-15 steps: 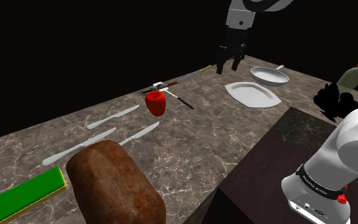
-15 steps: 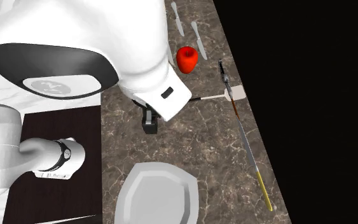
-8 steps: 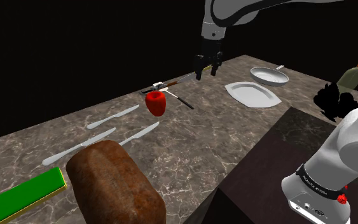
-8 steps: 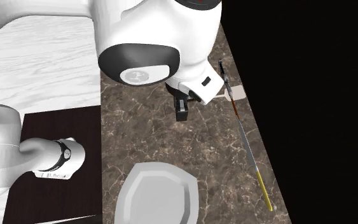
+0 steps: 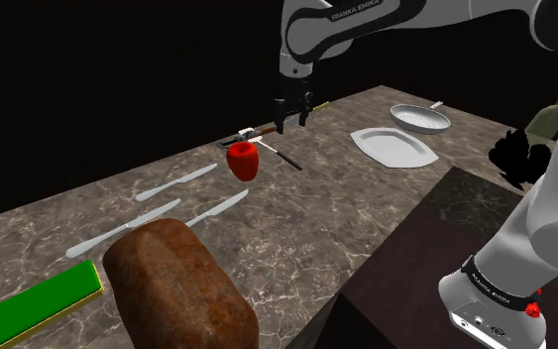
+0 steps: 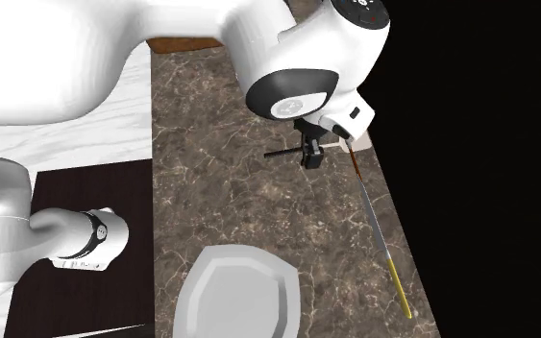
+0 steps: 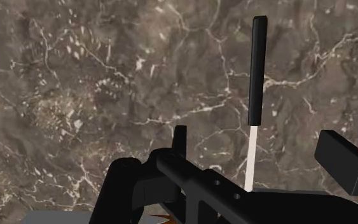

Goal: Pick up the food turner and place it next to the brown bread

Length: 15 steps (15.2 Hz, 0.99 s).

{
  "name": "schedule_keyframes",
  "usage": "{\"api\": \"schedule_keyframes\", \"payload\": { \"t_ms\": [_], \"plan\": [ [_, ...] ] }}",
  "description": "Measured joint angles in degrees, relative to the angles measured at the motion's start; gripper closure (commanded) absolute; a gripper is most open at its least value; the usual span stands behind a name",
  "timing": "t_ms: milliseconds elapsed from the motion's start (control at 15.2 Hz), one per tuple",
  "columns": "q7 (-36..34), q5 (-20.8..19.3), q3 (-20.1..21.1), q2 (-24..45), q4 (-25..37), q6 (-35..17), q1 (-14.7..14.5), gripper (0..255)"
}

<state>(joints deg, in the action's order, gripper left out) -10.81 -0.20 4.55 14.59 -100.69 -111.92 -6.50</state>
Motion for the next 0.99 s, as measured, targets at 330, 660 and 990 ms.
{"api": "schedule_keyframes", "payload": {
  "t_ms": [330,660,990],
  "plan": [
    [-0.5,-1.4,0.4,12.4,14.1,2.1,-1.5,0],
    [-0.6,-1.7,0.4,14.5,12.8,-1.1,-1.8,0],
    [-0.6,-1.8,0.4,15.4,11.6,-3.3,-1.8,0]
  ]
}}
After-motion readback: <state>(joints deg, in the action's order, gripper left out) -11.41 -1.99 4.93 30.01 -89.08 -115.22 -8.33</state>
